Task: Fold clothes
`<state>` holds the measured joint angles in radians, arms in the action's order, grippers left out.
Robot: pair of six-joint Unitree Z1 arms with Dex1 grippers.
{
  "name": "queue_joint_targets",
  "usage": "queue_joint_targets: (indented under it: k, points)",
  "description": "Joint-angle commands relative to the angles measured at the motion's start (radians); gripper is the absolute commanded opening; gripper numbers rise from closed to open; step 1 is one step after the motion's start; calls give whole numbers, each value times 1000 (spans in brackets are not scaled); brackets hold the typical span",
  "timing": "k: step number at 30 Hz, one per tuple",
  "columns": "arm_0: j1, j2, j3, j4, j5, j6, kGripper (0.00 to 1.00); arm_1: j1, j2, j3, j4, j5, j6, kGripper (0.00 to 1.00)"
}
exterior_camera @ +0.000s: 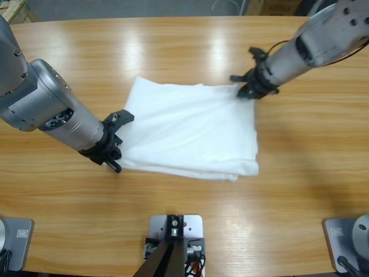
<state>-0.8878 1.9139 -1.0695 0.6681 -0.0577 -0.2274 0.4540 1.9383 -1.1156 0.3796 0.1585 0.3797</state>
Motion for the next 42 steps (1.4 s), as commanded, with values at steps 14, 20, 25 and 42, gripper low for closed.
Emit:
queue_joint_targets:
  k: [14, 20, 25, 42]
  points:
    - [226, 128, -342, 80, -75, -56, 0, 501, -194, 88, -8, 65, 296, 0]
    - [242, 198, -404, 57, -83, -56, 0, 513, -224, 163, -33, 65, 320, 0]
    - [243, 227, -449, 59, -75, -56, 0, 513, -199, 187, -42, 73, 327, 0]
    - [242, 330, -421, 50, -33, -70, 0, 516, -93, 250, -27, 98, 408, 0]
